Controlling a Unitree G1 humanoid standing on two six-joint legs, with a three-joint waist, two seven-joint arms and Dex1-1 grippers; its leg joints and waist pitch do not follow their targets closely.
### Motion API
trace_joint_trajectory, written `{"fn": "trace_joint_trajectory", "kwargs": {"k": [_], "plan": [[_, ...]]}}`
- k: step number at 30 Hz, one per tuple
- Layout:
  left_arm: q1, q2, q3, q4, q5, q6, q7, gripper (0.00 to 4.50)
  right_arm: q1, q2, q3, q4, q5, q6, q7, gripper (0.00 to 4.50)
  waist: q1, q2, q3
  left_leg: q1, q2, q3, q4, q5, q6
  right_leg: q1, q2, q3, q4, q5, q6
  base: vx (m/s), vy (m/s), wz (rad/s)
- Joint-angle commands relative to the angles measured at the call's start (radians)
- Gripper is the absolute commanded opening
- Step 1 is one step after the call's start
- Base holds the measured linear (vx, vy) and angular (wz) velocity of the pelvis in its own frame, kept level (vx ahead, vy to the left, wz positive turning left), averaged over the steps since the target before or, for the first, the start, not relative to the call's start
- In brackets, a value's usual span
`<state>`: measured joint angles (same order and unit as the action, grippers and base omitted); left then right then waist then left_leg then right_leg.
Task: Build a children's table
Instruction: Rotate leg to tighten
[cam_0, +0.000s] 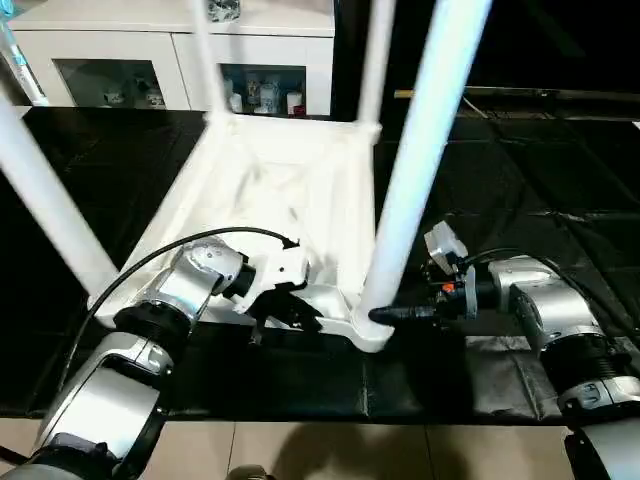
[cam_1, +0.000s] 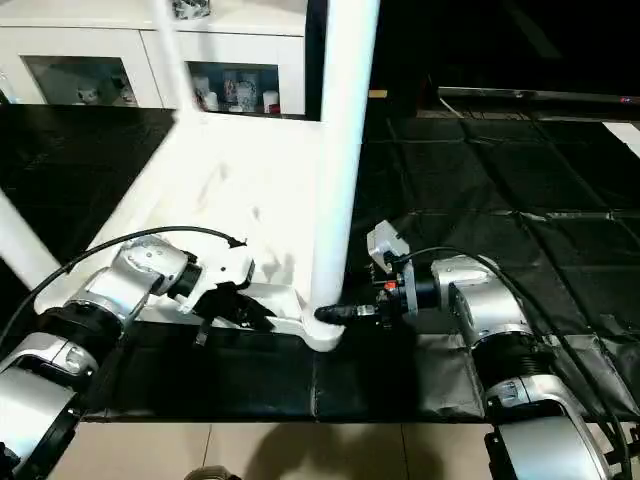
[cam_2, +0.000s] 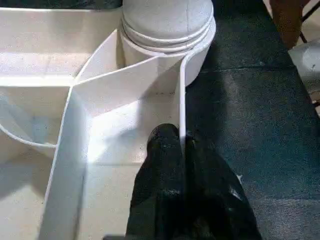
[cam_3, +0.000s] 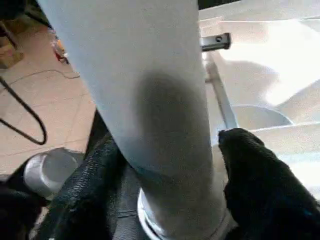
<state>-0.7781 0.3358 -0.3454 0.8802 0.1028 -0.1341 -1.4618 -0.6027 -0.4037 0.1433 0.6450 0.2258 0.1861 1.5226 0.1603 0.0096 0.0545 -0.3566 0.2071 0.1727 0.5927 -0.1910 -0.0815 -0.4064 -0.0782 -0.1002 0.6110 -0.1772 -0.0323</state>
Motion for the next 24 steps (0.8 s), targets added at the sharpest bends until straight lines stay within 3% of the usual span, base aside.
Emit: {"fn": "trace_joint_trajectory", "kwargs": {"k": [1, 8, 14, 17, 20, 22, 24], "plan": [[-0.029, -0.009, -0.011, -0.008, -0.007, -0.021, -0.04, 0.0, -0.029, -0.008, 0.006, 0.022, 0.01, 0.001, 0.035, 2.67, -0.007, -0.004, -0.077, 0.004, 0.032, -0.002, -0.059, -0.122, 0.075, 0.064, -0.076, 0.054, -0.062, -0.135, -0.234, 0.0, 0.0, 0.0], [-0.031, -0.011, -0.01, 0.003, -0.004, -0.024, -0.035, 0.0, -0.028, -0.009, 0.005, 0.026, 0.011, 0.009, 0.055, 2.2, -0.008, -0.002, -0.078, 0.004, 0.032, -0.003, -0.059, -0.114, 0.074, 0.064, -0.074, 0.054, -0.061, -0.124, -0.235, 0.0, 0.0, 0.0], [-0.048, -0.057, 0.039, 0.037, -0.027, 0.078, 0.08, 0.0, 0.028, 0.004, -0.014, -0.029, 0.039, 0.033, 0.017, 2.07, -0.003, -0.002, -0.076, 0.006, 0.03, -0.001, -0.058, -0.122, 0.073, 0.064, -0.073, 0.055, -0.066, -0.138, -0.23, 0.0, 0.0, 0.0], [-0.055, -0.098, 0.07, 0.037, -0.041, 0.157, 0.172, 0.0, 0.073, 0.042, -0.031, -0.081, 0.037, 0.08, -0.099, 2.06, 0.002, -0.004, -0.075, 0.006, 0.031, -0.003, -0.06, -0.128, 0.068, 0.066, -0.076, 0.053, -0.07, -0.175, -0.217, 0.0, 0.0, 0.0], [-0.061, -0.133, 0.09, 0.033, -0.044, 0.219, 0.257, 0.0, 0.093, 0.093, -0.044, -0.097, -0.009, 0.076, -0.279, 2.05, -0.01, -0.007, -0.069, 0.004, 0.025, -0.004, -0.065, -0.155, 0.039, 0.068, -0.076, 0.051, -0.081, -0.274, -0.176, 0.0, 0.0, 0.0], [-0.07, -0.178, 0.116, 0.033, -0.048, 0.288, 0.356, 0.0, 0.091, 0.152, -0.068, -0.088, -0.059, 0.087, -0.483, 2.04, -0.031, -0.006, -0.067, 0.003, 0.02, -0.006, -0.068, -0.164, 0.02, 0.068, -0.076, 0.048, -0.091, -0.352, -0.144, 0.0, 0.0, 0.0], [-0.073, -0.197, 0.127, 0.033, -0.05, 0.309, 0.394, 0.0, 0.086, 0.179, -0.084, -0.081, -0.07, 0.11, -0.569, 2.01, -0.045, -0.007, -0.067, 0.005, 0.015, -0.006, -0.068, -0.167, 0.021, 0.066, -0.074, 0.047, -0.098, -0.377, -0.135, 0.0, 0.0, 0.0]]}}
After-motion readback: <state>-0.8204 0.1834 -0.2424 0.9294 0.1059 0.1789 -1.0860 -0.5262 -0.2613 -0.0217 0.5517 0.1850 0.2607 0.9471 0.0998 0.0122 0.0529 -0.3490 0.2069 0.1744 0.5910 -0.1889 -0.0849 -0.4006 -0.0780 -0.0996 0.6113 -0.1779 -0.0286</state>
